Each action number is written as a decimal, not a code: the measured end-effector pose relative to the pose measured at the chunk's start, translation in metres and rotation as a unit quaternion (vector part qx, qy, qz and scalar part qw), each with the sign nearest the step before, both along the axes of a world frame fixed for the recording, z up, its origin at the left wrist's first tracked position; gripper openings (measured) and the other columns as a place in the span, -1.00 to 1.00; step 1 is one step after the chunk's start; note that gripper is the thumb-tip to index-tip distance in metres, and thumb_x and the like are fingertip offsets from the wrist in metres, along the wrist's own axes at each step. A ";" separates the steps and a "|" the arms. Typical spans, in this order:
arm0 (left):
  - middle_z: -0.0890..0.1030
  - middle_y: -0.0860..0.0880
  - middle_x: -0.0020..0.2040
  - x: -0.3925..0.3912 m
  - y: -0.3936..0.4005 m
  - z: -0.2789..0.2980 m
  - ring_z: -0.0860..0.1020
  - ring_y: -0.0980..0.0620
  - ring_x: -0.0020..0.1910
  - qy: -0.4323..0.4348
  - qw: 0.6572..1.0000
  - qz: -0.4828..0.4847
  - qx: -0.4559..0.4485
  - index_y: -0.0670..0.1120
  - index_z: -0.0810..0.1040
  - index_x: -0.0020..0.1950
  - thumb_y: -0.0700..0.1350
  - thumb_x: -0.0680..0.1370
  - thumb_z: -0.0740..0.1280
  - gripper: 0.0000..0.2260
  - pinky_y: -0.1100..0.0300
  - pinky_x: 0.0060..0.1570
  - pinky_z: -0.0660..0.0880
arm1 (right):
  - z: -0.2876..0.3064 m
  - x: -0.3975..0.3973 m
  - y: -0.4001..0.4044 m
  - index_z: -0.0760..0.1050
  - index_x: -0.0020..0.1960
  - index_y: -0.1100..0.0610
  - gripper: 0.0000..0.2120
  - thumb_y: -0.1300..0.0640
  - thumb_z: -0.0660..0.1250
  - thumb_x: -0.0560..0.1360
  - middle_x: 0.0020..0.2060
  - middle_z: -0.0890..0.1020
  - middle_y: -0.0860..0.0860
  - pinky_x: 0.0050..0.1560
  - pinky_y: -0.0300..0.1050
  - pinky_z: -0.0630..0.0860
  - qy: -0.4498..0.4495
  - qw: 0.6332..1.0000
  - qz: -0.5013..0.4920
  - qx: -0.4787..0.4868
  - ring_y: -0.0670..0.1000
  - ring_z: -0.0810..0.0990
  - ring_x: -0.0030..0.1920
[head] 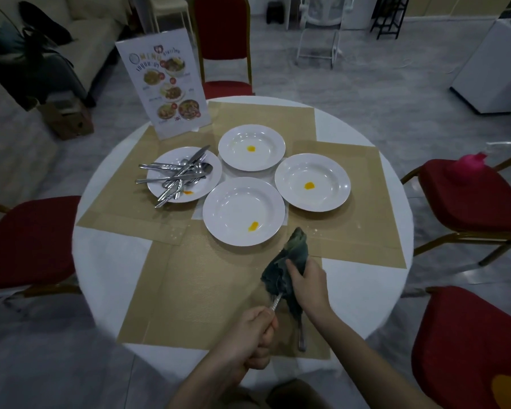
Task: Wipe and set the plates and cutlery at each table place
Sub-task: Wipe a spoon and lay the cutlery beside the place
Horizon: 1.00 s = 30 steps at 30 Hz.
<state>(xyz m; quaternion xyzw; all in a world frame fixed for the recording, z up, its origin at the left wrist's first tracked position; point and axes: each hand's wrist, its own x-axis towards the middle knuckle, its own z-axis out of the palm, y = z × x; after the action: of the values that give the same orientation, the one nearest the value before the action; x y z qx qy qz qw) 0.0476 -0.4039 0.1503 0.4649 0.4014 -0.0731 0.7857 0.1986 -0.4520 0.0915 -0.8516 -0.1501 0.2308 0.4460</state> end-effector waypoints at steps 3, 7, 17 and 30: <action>0.24 0.02 -0.52 0.004 0.001 -0.004 0.11 0.13 -0.61 -0.013 0.999 0.012 0.031 -0.12 0.34 -0.16 -0.07 0.68 0.06 -0.74 0.35 -0.60 0.06 | -0.003 -0.011 0.002 0.52 0.04 0.24 -0.81 0.10 0.31 0.58 -0.12 0.67 0.09 -0.25 -0.27 0.51 0.139 0.989 0.022 0.048 0.03 0.65 -0.09; 0.23 0.03 -0.52 0.004 -0.002 -0.009 0.10 0.13 -0.60 -0.016 0.999 -0.007 0.037 -0.12 0.33 -0.17 -0.07 0.68 0.05 -0.74 0.34 -0.60 0.04 | -0.011 -0.010 -0.005 0.57 -0.01 0.21 -0.81 0.06 0.34 0.56 -0.16 0.69 0.07 -0.21 -0.18 0.56 0.164 0.984 -0.021 0.072 0.04 0.68 -0.10; 0.49 -0.04 -0.46 -0.011 0.007 -0.058 0.37 0.11 -0.58 0.047 0.970 -0.004 0.237 -0.07 0.41 -0.09 -0.08 0.68 0.05 -0.77 0.22 -0.54 0.30 | -0.008 0.027 -0.047 0.40 0.08 0.19 -0.79 0.04 0.26 0.60 -0.08 0.56 0.05 -0.11 -0.08 0.47 0.047 0.986 -0.142 0.073 0.01 0.53 -0.06; 0.64 0.01 -0.16 -0.001 0.026 -0.117 0.59 -0.01 -0.14 0.120 0.899 0.019 0.420 -0.07 0.56 -0.08 -0.22 0.51 0.34 -0.93 0.06 -0.10 0.51 | -0.015 0.018 -0.082 0.34 0.16 0.07 -0.86 0.09 0.20 0.63 0.00 0.51 0.00 0.09 0.00 0.47 0.134 0.975 -0.153 0.090 0.03 0.48 0.08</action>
<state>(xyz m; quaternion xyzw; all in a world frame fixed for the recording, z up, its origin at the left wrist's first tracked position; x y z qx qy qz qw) 0.0470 -0.3784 0.0329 0.7321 0.4945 0.0618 0.4645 0.2163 -0.5337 0.0770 -0.7822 0.0229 0.2580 0.5666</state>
